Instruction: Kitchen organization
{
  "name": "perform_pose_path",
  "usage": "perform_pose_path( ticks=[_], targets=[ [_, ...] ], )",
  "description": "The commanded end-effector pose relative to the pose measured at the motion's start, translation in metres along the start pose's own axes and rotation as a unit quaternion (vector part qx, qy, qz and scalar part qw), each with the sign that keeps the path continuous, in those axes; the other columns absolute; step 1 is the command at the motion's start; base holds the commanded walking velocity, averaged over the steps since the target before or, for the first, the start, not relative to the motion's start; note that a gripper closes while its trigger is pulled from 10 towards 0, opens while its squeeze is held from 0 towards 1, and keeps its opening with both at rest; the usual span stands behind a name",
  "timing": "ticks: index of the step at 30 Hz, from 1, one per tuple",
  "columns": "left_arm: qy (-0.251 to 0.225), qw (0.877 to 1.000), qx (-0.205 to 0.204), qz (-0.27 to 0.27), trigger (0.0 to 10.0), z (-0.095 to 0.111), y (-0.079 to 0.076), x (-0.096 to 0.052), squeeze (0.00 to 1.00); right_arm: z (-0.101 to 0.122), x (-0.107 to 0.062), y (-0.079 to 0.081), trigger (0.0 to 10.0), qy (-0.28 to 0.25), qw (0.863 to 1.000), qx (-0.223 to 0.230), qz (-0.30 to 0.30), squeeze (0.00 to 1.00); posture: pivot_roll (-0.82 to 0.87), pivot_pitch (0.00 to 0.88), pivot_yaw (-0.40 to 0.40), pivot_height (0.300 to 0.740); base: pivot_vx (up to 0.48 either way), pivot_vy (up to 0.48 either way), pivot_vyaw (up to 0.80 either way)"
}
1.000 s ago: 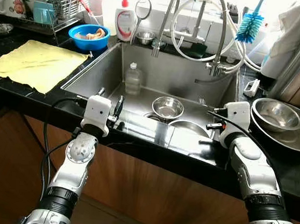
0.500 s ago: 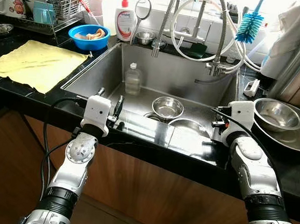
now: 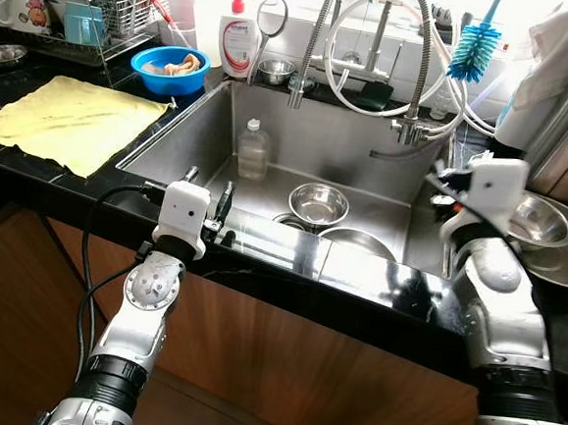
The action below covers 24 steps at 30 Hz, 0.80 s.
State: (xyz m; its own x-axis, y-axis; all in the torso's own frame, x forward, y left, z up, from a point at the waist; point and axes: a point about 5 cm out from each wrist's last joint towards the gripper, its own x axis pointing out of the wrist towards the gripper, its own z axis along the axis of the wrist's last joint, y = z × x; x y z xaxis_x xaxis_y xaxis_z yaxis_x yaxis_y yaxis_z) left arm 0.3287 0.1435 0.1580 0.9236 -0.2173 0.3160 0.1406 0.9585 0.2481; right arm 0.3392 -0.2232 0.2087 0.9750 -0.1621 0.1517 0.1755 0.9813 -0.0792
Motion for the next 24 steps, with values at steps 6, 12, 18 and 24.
perform_pose_path(
  ticks=[6,12,18,24],
  targets=[
    [-0.004,1.000,0.008,-0.005,10.0,0.002,0.003,0.001,0.00,0.010,-0.004,-0.049,10.0,0.012,0.986,0.106,-0.126,1.00,0.05,0.000,-0.027,0.740,0.000,0.000,0.00],
    [-0.006,1.000,0.009,-0.008,10.0,0.003,0.003,0.002,0.00,-0.001,-0.004,-0.073,10.0,0.054,0.962,0.182,-0.198,1.00,0.06,0.000,-0.025,0.740,0.000,0.000,0.00],
    [-0.006,1.000,0.011,-0.007,10.0,0.003,0.004,0.003,0.00,-0.002,-0.001,-0.074,10.0,0.070,0.951,0.216,-0.208,0.00,0.06,0.000,-0.027,0.740,0.000,0.000,0.00],
    [-0.006,1.000,0.011,-0.005,10.0,0.003,0.004,0.002,0.00,-0.008,0.002,-0.073,10.0,0.098,0.941,0.245,-0.209,0.00,0.06,0.000,-0.029,0.740,0.000,0.000,0.00]
  ],
)
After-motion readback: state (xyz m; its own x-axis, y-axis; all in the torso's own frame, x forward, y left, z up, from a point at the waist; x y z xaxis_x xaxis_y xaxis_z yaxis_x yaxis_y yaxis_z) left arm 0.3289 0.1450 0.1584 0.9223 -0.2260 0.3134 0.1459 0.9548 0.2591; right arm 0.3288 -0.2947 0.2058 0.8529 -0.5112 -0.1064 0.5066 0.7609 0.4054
